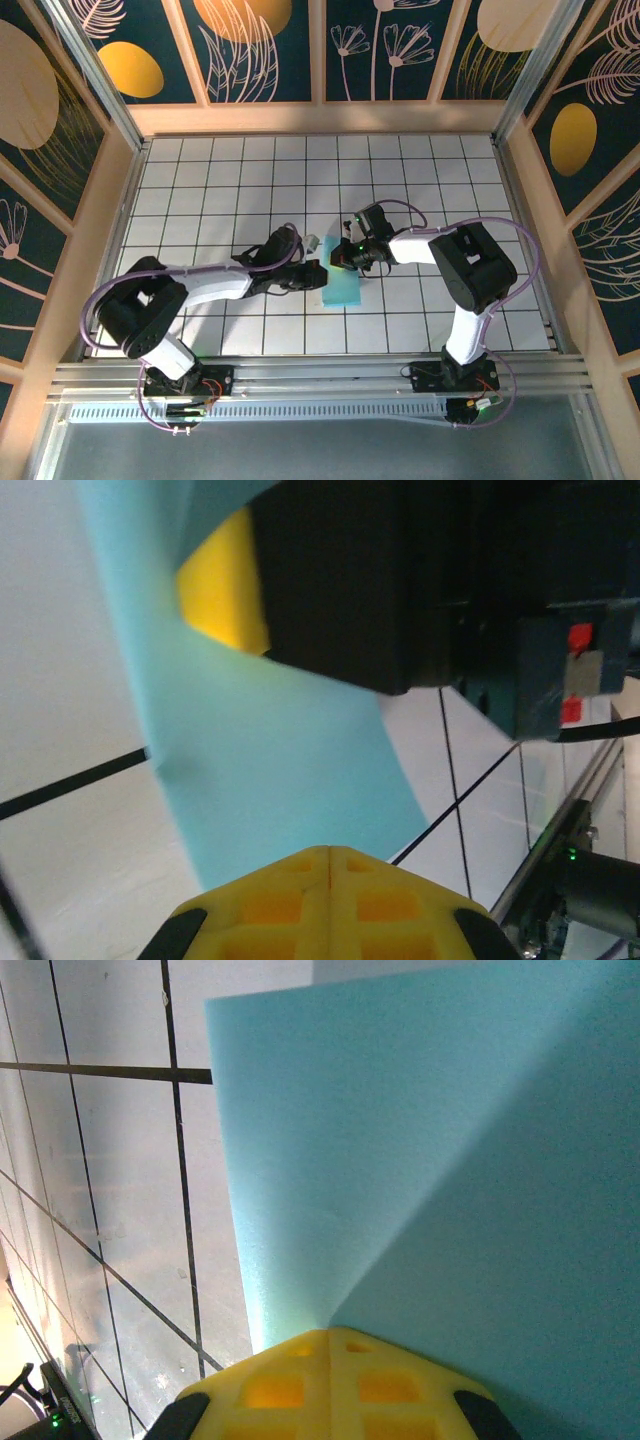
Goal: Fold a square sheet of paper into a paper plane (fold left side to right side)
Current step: First fold the square sheet of paper in half at the center of the table.
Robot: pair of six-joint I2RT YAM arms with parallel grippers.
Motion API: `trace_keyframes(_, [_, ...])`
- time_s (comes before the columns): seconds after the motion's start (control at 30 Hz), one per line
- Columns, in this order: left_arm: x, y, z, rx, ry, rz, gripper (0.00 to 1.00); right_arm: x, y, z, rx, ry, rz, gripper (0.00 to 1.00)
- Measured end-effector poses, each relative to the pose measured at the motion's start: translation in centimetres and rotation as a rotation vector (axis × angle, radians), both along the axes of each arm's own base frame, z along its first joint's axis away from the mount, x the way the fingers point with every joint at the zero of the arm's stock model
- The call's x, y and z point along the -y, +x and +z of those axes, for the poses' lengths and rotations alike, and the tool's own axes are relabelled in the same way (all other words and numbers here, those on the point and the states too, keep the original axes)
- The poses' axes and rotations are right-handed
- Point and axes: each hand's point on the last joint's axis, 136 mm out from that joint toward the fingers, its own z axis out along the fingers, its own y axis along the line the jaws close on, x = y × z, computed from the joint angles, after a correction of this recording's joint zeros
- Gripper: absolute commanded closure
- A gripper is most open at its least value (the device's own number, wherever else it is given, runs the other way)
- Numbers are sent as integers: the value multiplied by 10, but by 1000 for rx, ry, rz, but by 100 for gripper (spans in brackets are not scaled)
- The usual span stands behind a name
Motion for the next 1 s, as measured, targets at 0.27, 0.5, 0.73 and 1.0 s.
trace_keyframes(0.27, [14,-2,-35,-80,20,-46,99,0,0,0,-1,-2,1,100])
trace_keyframes(0.5, [17,-12,-47,-94,39,-81,99,0,0,0,-4,-6,3,100])
trace_keyframes(0.73, [18,-16,-48,-73,45,-91,99,0,0,0,-5,-8,6,100])
trace_keyframes(1.0, [16,-34,-48,-66,43,-121,99,0,0,0,-5,-9,6,100])
